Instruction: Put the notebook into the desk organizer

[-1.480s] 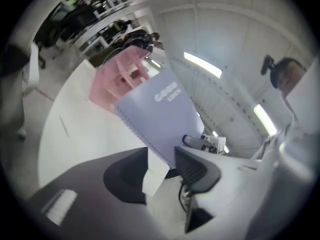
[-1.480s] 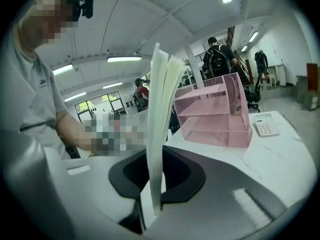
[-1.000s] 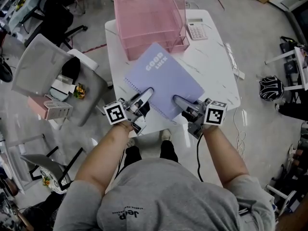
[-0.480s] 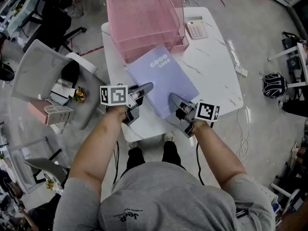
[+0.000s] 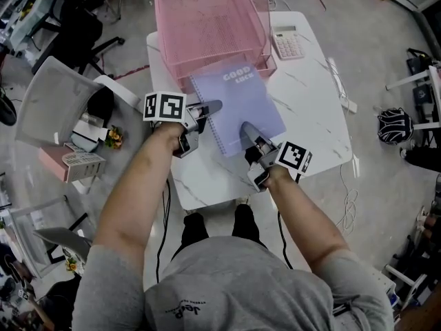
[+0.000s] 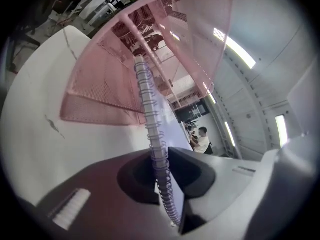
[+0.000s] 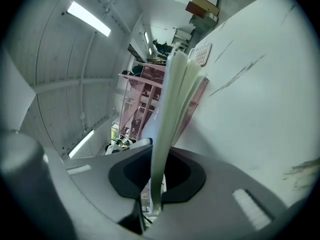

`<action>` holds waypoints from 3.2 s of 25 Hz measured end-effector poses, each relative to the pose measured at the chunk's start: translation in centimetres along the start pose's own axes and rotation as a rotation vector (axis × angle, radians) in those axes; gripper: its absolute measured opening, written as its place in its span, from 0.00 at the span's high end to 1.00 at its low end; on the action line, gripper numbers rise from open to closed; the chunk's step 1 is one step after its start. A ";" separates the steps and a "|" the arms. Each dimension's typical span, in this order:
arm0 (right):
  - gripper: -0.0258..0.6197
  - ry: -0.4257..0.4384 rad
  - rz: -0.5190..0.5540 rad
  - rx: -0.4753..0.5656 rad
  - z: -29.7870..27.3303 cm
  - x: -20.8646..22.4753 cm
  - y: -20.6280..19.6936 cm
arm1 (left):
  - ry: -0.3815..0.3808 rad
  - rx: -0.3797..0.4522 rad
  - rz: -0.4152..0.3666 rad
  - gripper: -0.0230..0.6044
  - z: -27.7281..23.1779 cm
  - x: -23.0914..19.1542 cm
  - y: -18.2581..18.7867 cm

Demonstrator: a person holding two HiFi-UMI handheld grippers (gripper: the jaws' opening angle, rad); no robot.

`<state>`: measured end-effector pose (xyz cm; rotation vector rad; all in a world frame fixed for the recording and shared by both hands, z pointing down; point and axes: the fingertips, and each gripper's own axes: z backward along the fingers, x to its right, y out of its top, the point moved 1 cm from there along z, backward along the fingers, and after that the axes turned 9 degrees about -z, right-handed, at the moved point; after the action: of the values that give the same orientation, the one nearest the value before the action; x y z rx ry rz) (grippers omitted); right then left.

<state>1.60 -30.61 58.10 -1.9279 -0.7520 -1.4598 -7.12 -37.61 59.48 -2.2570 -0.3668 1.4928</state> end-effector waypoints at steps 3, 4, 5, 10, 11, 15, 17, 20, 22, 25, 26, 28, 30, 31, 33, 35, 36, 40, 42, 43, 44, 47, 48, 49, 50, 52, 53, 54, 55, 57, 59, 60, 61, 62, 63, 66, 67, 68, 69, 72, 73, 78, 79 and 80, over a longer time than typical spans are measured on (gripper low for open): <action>0.91 0.019 -0.018 0.042 -1.3 -0.4 0.3 | 0.021 0.052 0.014 0.79 0.3 -0.8 1.3; 0.91 0.030 -0.023 0.055 -1.7 -0.7 0.4 | 0.028 0.083 0.027 0.79 0.6 -1.0 1.8; 0.91 0.040 -0.027 0.065 -2.2 -0.9 0.5 | 0.034 0.119 0.045 0.79 0.8 -1.1 2.2; 0.91 0.016 -0.018 0.090 -3.8 -0.7 0.4 | 0.032 0.249 0.123 0.71 2.4 -1.6 3.2; 0.91 0.037 -0.023 0.095 -4.3 -1.0 0.5 | 0.026 0.249 0.125 0.66 2.7 -1.6 3.1; 0.91 0.115 -0.046 0.131 -6.0 -2.2 1.7 | 0.030 0.225 0.101 0.56 3.8 -1.5 1.7; 0.91 0.134 -0.046 0.144 -6.8 -2.5 2.2 | 0.034 0.219 0.088 0.56 4.5 -1.3 1.0; 0.91 0.121 -0.041 0.163 -7.8 -2.5 2.8 | 0.028 0.223 0.081 0.56 5.8 -0.8 0.0; 0.91 0.145 -0.059 0.175 -8.6 -2.9 3.1 | 0.016 0.228 0.090 0.56 6.7 -0.6 -0.7; 0.91 0.144 -0.082 0.187 -10.0 -2.8 3.6 | 0.015 0.221 0.099 0.56 7.8 -0.8 -2.1; 0.91 0.128 -0.072 0.188 -10.5 -2.7 3.8 | 0.018 0.217 0.100 0.56 8.2 -1.0 -2.4; 0.91 0.134 -0.063 0.186 -11.6 -3.1 4.2 | 0.025 0.213 0.104 0.56 8.8 -1.3 -3.0; 0.91 0.138 -0.067 0.188 -12.6 -3.4 4.6 | 0.030 0.218 0.111 0.56 9.5 -1.7 -3.3; 0.91 0.136 -0.068 0.190 -13.1 -3.4 4.8 | 0.032 0.222 0.114 0.56 9.8 -1.8 -3.4; 0.91 0.132 -0.063 0.193 -14.1 -3.5 5.3 | 0.036 0.227 0.118 0.56 10.4 -2.1 -3.5; 0.91 0.143 -0.062 0.195 -15.1 -3.9 5.7 | 0.042 0.229 0.124 0.56 10.8 -2.4 -3.7; 0.91 0.145 -0.061 0.198 -15.5 -3.9 5.9 | 0.044 0.229 0.126 0.56 10.9 -2.5 -3.9; 0.91 0.137 -0.063 0.207 -16.6 -3.7 6.3 | 0.047 0.226 0.135 0.56 11.6 -2.7 -4.7; 0.91 0.134 -0.064 0.211 -17.1 -3.5 6.4 | 0.048 0.223 0.128 0.56 12.1 -2.7 -4.9; 0.91 0.131 -0.070 0.214 -17.3 -3.4 6.5 | 0.049 0.222 0.122 0.56 12.3 -2.7 -5.0; 0.91 0.129 -0.077 0.217 -17.6 -3.2 6.5 | 0.050 0.222 0.117 0.56 12.5 -2.7 -5.1; 0.91 0.133 -0.086 0.227 -18.0 -3.1 6.5 | 0.046 0.228 0.110 0.56 13.0 -2.6 -5.2; 0.91 0.134 -0.089 0.230 -18.1 -3.1 6.6 | 0.044 0.230 0.109 0.56 13.1 -2.5 -5.3; 0.91 0.131 -0.094 0.233 -18.2 -3.2 6.6 | 0.042 0.232 0.108 0.56 13.3 -2.4 -5.3; 0.91 0.124 -0.101 0.236 -18.2 -3.2 6.7 | 0.041 0.234 0.106 0.56 13.4 -2.2 -5.3; 0.91 0.103 -0.115 0.244 -18.1 -3.1 6.7 | 0.041 0.232 0.101 0.56 13.6 -1.9 -5.6; 0.91 0.094 -0.126 0.247 -18.1 -3.0 6.7 | 0.042 0.230 0.097 0.56 13.6 -1.8 -5.8; 0.90 0.088 -0.141 0.249 -18.0 -2.9 6.6 | 0.043 0.226 0.094 0.56 13.7 -1.8 -6.0; 0.90 0.082 -0.158 0.250 -17.9 -2.8 6.6 | 0.046 0.223 0.092 0.56 13.9 -1.8 -6.3; 0.87 0.059 -0.178 0.250 -17.7 -2.5 6.5 | 0.050 0.221 0.095 0.56 14.2 -1.8 -6.9; 0.85 0.030 -0.175 0.250 -17.4 -2.4 6.5 | 0.051 0.226 0.101 0.56 14.5 -1.6 -7.4; 0.83 0.018 -0.173 0.250 -17.2 -2.3 6.5 | 0.050 0.227 0.103 0.56 14.7 -1.5 -7.7; 0.82 0.008 -0.173 0.252 -17.0 -2.3 6.5 | 0.050 0.228 0.103 0.56 14.8 -1.4 -7.9; 0.81 -0.002 -0.174 0.254 -16.8 -2.2 6.5 | 0.049 0.228 0.104 0.56 15.0 -1.3 -8.2; 0.79 -0.011 -0.172 0.257 -16.7 -2.1 6.4 | 0.048 0.229 0.106 0.56 15.1 -1.3 -8.4; 0.75 -0.032 -0.169 0.266 -16.2 -2.1 6.2 | 0.044 0.231 0.112 0.56 15.5 -0.9 -9.1; 0.74 -0.038 -0.169 0.268 -16.0 -2.1 6.1 | 0.042 0.232 0.113 0.56 15.6 -0.8 -9.3; 0.72 -0.044 -0.170 0.270 -15.8 -2.1 6.1 | 0.040 0.233 0.114 0.56 15.7 -0.6 -9.5; 0.71 -0.050 -0.169 0.271 -15.6 -2.1 6.0 | 0.038 0.234 0.114 0.56 15.8 -0.5 -9.6; 0.67 -0.073 -0.168 0.272 -15.3 -1.9 5.9 | 0.034 0.239 0.119 0.56 16.0 -0.1 -10.0; 0.64 -0.088 -0.173 0.268 -15.3 -1.6 5.7 | 0.032 0.240 0.121 0.56 16.1 0.0 -10.1; 0.39 -0.095 -0.211 0.243 -15.4 -0.2 4.6 | 0.023 0.239 0.128 0.56 16.4 0.5 -11.3; 0.39 -0.100 -0.211 0.244 -15.5 -0.1 4.6 | 0.025 0.238 0.128 0.56 16.4 0.5 -11.4; 0.39 -0.110 -0.210 0.244 -15.8 -0.1 4.7 | 0.027 0.237 0.128 0.56 16.5 0.5 -11.6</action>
<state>-4.88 -45.53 60.86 -1.7954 -1.1572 -1.3177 -22.02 -24.06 58.84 -2.1425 -0.0349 1.4805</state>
